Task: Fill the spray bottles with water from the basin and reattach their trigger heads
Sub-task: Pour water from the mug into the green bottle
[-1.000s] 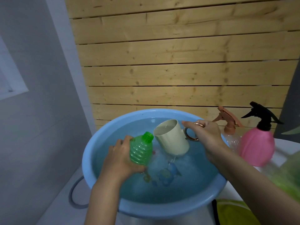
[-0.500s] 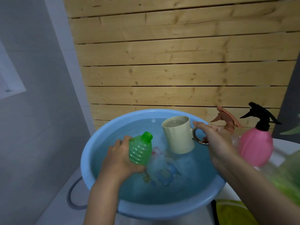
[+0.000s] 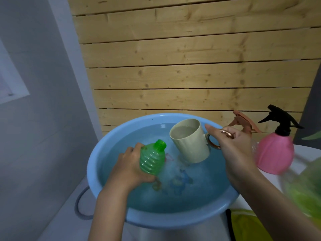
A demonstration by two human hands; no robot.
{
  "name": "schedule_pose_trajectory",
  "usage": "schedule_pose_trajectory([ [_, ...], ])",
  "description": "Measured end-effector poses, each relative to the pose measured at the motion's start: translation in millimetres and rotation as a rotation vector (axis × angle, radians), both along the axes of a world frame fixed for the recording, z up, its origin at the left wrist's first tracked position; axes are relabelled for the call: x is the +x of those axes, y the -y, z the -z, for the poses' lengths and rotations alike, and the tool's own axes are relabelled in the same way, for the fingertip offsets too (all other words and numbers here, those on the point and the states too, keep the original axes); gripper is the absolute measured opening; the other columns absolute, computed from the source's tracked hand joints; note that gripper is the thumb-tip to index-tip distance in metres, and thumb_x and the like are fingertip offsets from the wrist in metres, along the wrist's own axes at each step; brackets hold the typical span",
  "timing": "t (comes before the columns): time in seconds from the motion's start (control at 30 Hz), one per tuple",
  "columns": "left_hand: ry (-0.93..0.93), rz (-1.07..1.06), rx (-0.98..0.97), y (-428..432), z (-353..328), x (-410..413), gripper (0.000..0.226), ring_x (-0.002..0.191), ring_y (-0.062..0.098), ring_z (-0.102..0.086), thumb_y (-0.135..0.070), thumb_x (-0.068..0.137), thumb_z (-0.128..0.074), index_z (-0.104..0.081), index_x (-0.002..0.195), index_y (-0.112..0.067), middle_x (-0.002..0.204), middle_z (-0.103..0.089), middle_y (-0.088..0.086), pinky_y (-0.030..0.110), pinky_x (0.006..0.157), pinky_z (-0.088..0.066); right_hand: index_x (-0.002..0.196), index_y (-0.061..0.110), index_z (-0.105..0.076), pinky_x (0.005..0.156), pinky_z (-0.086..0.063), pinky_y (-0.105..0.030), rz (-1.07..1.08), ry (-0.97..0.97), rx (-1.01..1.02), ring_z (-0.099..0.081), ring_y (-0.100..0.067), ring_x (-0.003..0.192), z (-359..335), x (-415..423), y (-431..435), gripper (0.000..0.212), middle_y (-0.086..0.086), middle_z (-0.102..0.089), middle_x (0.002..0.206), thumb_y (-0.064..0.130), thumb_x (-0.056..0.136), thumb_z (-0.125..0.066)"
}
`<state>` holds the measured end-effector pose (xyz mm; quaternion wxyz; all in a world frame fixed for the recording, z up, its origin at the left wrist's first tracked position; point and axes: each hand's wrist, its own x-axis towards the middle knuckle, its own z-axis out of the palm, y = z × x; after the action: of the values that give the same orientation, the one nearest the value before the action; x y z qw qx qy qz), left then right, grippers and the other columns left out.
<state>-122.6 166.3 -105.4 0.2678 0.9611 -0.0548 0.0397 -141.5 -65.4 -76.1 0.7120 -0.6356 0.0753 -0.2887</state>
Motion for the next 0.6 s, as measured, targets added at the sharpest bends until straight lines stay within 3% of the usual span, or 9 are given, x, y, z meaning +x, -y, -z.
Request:
schedule_pose_trajectory([
  [0.17,-0.015,0.004,0.007,0.5,-1.0,-1.3,0.078,0.111,0.025,-0.047,-0.041,0.048,-0.079,-0.044,0.117,-0.031,0.110,-0.047,-0.003,0.038,0.091,-0.045,0.051,0.015,-0.040,0.043,-0.028,-0.010,0.007,0.053,-0.050,-0.031,0.001,0.043,-0.3,-1.7,-2.3,0.047,0.017,-0.037,0.040,0.020,0.078,-0.078],
  [0.27,-0.023,0.007,0.012,1.2,-1.8,-2.2,0.081,0.111,0.024,-0.047,-0.047,0.042,-0.071,-0.044,0.116,-0.032,0.109,-0.047,-0.004,0.036,0.091,-0.045,0.052,0.015,-0.038,0.045,-0.027,-0.013,0.002,0.106,-0.081,-0.031,-0.001,0.047,-0.7,-3.0,-3.4,0.048,0.014,-0.037,0.044,0.020,0.077,-0.079],
  [0.4,-0.041,0.026,0.008,2.2,-2.2,-0.8,0.081,0.110,0.023,-0.046,-0.045,0.044,-0.078,-0.045,0.116,-0.034,0.107,-0.047,-0.005,0.038,0.091,-0.045,0.061,-0.005,-0.044,0.054,-0.030,-0.023,-0.017,0.147,-0.153,-0.036,-0.013,0.059,0.3,-4.2,-4.6,0.048,-0.008,-0.042,0.058,0.025,0.077,-0.079],
  [0.47,-0.035,0.035,0.011,1.7,-1.7,-0.9,0.079,0.110,0.023,-0.046,-0.041,0.048,-0.083,-0.045,0.117,-0.034,0.107,-0.046,-0.006,0.038,0.091,-0.045,0.066,-0.012,-0.046,0.055,-0.029,-0.027,-0.027,0.157,-0.196,-0.035,-0.016,0.060,0.2,-4.8,-6.0,0.052,-0.009,-0.041,0.059,0.028,0.076,-0.079],
  [0.6,-0.018,0.039,0.034,0.9,-0.8,-0.7,0.078,0.111,0.024,-0.047,-0.037,0.052,-0.085,-0.046,0.119,-0.032,0.107,-0.046,-0.004,0.037,0.093,-0.044,0.063,-0.010,-0.041,0.053,-0.024,-0.027,-0.017,0.178,-0.255,-0.027,-0.013,0.057,-1.2,-6.0,-7.0,0.055,-0.003,-0.032,0.056,0.028,0.076,-0.079],
])
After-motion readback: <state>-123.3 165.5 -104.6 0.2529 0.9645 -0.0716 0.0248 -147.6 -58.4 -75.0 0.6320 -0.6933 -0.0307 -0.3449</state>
